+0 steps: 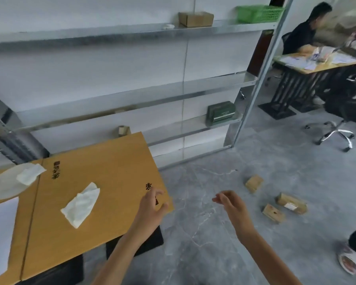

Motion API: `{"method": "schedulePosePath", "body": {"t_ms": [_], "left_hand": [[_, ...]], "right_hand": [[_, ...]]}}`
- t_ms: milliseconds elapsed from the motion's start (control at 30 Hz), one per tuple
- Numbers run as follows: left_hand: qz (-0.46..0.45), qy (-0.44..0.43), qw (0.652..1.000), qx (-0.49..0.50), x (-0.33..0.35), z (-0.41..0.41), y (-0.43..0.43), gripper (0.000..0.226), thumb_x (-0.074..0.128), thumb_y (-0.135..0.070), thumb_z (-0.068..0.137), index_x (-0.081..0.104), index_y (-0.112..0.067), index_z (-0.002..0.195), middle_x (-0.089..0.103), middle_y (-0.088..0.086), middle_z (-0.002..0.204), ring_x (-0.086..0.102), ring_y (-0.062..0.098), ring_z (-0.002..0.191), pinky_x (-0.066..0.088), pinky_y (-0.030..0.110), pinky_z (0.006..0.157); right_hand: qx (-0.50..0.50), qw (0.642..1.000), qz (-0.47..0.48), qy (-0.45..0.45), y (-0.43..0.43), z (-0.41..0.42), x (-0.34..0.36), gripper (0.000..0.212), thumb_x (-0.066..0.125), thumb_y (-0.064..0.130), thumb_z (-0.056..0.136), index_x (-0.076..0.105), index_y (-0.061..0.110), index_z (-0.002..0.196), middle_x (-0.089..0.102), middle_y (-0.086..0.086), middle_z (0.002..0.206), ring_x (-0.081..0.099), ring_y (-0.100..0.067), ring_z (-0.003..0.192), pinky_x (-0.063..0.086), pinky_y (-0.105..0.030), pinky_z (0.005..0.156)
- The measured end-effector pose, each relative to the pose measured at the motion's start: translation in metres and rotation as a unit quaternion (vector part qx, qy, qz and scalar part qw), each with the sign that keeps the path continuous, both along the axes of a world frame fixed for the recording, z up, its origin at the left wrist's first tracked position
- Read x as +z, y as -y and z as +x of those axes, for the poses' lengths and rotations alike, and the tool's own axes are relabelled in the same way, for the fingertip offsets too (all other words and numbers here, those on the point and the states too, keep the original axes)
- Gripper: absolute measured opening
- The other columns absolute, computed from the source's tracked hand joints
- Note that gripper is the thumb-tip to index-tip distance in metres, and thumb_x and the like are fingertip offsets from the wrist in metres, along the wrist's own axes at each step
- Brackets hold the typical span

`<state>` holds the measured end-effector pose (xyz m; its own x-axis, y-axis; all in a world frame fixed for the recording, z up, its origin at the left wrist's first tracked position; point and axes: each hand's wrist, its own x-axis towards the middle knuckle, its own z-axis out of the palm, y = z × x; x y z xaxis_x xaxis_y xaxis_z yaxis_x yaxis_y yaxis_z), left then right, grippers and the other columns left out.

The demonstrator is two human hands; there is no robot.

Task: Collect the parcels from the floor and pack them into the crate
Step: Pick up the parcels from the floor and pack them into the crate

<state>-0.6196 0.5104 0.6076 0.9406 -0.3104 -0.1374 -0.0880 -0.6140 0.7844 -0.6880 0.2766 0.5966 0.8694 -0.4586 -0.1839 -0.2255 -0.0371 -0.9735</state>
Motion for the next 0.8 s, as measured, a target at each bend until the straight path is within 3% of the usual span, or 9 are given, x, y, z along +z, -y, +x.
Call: {"method": "schedulePosePath", "body": {"t_ms": [133, 200, 400, 500, 600, 700, 800], "left_hand": [[0.004, -0.009, 0.999, -0.037, 0.007, 0.036, 0.086, 0.011, 0.051, -0.027, 0.093, 0.043, -0.028, 0.102, 0.047, -0.010, 0.115, 0.041, 0.006, 0.112, 0.029, 0.020, 0.086], [-0.001, -0.015, 0.998, -0.062, 0.007, 0.048, 0.112, 0.008, 0.050, -0.028, 0.093, 0.044, -0.029, 0.097, 0.048, -0.013, 0.111, 0.043, 0.004, 0.111, 0.030, 0.020, 0.086], [0.012, -0.030, 0.996, -0.087, -0.001, 0.095, 0.128, 0.012, 0.050, -0.033, 0.094, 0.048, -0.031, 0.105, 0.049, -0.020, 0.110, 0.049, 0.001, 0.099, 0.036, 0.019, 0.081], [0.002, -0.082, 0.994, -0.066, -0.012, 0.131, 0.124, 0.016, 0.051, -0.029, 0.094, 0.050, -0.025, 0.109, 0.051, -0.013, 0.114, 0.049, 0.008, 0.109, 0.038, 0.029, 0.090], [-0.006, -0.126, 0.991, -0.047, -0.027, 0.183, 0.124, 0.015, 0.053, -0.018, 0.093, 0.055, -0.016, 0.108, 0.056, -0.003, 0.113, 0.053, 0.018, 0.110, 0.040, 0.035, 0.093], [-0.011, -0.162, 0.987, -0.020, -0.038, 0.236, 0.124, 0.014, 0.054, -0.007, 0.091, 0.058, -0.009, 0.104, 0.059, 0.005, 0.108, 0.054, 0.022, 0.109, 0.041, 0.023, 0.082], [0.023, -0.171, 0.985, -0.009, -0.048, 0.280, 0.131, 0.011, 0.060, 0.003, 0.085, 0.061, -0.001, 0.095, 0.061, 0.016, 0.103, 0.058, 0.020, 0.092, 0.040, 0.021, 0.075]], "right_hand": [[-0.020, 1.000, -0.009, -0.019, 0.074, 0.015, 0.006, 0.009, 0.054, 0.007, 0.093, 0.060, 0.005, 0.086, 0.072, -0.005, 0.079, 0.067, -0.009, 0.076, 0.048, -0.014, 0.069], [-0.034, 0.999, -0.002, -0.025, 0.102, 0.019, 0.007, 0.009, 0.054, 0.007, 0.094, 0.060, 0.005, 0.087, 0.071, -0.006, 0.081, 0.067, -0.010, 0.077, 0.048, -0.012, 0.067], [-0.100, 0.994, 0.025, -0.039, 0.149, 0.050, 0.001, 0.009, 0.053, 0.007, 0.094, 0.059, 0.005, 0.088, 0.069, -0.010, 0.082, 0.065, -0.014, 0.075, 0.047, -0.007, 0.061], [-0.106, 0.991, 0.037, -0.075, 0.160, 0.076, -0.007, 0.010, 0.054, 0.012, 0.095, 0.060, 0.008, 0.089, 0.071, -0.007, 0.083, 0.067, -0.013, 0.077, 0.046, -0.016, 0.068], [-0.117, 0.986, 0.049, -0.111, 0.176, 0.110, -0.015, 0.012, 0.053, 0.012, 0.095, 0.060, 0.010, 0.085, 0.071, -0.005, 0.079, 0.066, -0.009, 0.072, 0.044, -0.012, 0.061], [-0.138, 0.979, 0.062, -0.139, 0.194, 0.147, -0.019, 0.014, 0.052, 0.006, 0.094, 0.058, 0.006, 0.081, 0.067, -0.006, 0.071, 0.064, -0.004, 0.058, 0.044, -0.007, 0.050], [-0.157, 0.971, 0.076, -0.165, 0.207, 0.177, -0.025, 0.015, 0.052, 0.004, 0.094, 0.057, 0.005, 0.080, 0.067, -0.003, 0.064, 0.062, -0.001, 0.050, 0.043, -0.010, 0.048]]}}
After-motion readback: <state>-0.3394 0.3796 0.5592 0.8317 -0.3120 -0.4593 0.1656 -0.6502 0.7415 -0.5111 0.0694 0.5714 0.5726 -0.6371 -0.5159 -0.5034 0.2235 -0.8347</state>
